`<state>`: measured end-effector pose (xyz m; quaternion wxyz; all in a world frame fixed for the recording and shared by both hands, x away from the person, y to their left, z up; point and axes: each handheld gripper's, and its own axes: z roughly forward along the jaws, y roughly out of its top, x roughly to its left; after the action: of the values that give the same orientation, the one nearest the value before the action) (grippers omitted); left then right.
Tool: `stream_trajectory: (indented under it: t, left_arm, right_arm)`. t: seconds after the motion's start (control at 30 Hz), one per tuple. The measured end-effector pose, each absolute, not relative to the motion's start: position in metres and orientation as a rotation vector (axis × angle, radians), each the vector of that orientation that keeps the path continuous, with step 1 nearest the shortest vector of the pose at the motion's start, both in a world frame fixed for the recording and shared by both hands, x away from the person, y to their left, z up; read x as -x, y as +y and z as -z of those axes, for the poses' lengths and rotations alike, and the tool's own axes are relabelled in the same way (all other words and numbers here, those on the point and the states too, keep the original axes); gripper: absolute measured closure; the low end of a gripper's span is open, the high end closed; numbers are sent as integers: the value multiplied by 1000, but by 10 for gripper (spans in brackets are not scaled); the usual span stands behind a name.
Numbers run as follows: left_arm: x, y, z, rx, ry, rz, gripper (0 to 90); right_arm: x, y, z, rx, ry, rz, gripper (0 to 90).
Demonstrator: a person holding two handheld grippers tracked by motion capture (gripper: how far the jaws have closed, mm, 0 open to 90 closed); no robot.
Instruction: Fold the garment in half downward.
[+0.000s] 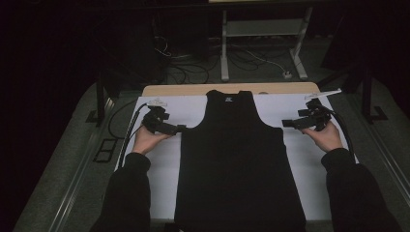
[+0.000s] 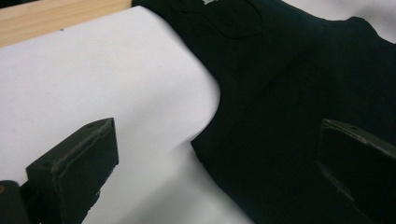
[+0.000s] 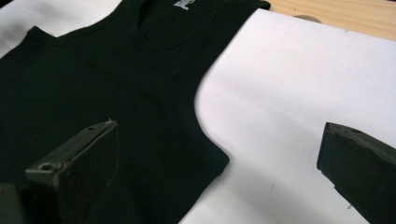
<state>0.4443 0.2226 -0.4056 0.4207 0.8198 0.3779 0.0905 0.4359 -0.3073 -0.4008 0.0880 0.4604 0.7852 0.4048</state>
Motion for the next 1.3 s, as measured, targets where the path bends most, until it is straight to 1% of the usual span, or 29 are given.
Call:
stream_trajectory:
  t: [0.3,0.43,0.63,0.7,0.77,0.83,0.9,1.0,1.13,1.2,1.23,1.3]
  left_arm:
    - [-449,216,420,-2095,952,-181,0]
    - [-451,213,426,-2079,970,-139,0]
    - [-454,210,435,-2106,986,-100,0]
    - [-454,209,437,-2102,985,-83,12]
    - [-454,209,439,-2103,981,-64,44]
    - [-454,208,440,-2101,976,-48,78]
    - [-455,208,440,-2095,973,-31,127]
    - [-455,208,442,-2093,982,-10,177]
    - [-456,210,445,-2113,1001,-11,235]
    - [-457,210,445,-2097,1011,-11,267]
    - [-457,211,446,-2089,1010,-4,308]
    - [-457,210,446,-2097,1005,-15,352]
  right_arm:
    - [-441,-304,411,-1382,2360,-1184,0]
    - [-443,-301,416,-1389,2376,-1171,0]
    - [-446,-295,424,-1391,2412,-1161,35]
    - [-447,-294,427,-1392,2420,-1165,47]
    - [-447,-293,430,-1400,2431,-1160,75]
    - [-447,-292,431,-1391,2451,-1166,131]
    - [-448,-290,432,-1388,2459,-1167,145]
    - [-447,-288,433,-1386,2472,-1150,182]
    - [-447,-286,436,-1391,2477,-1131,264]
    - [-448,-286,437,-1394,2477,-1122,293]
    - [-448,-286,438,-1400,2474,-1116,315]
    - [-449,-285,439,-1404,2482,-1099,364]
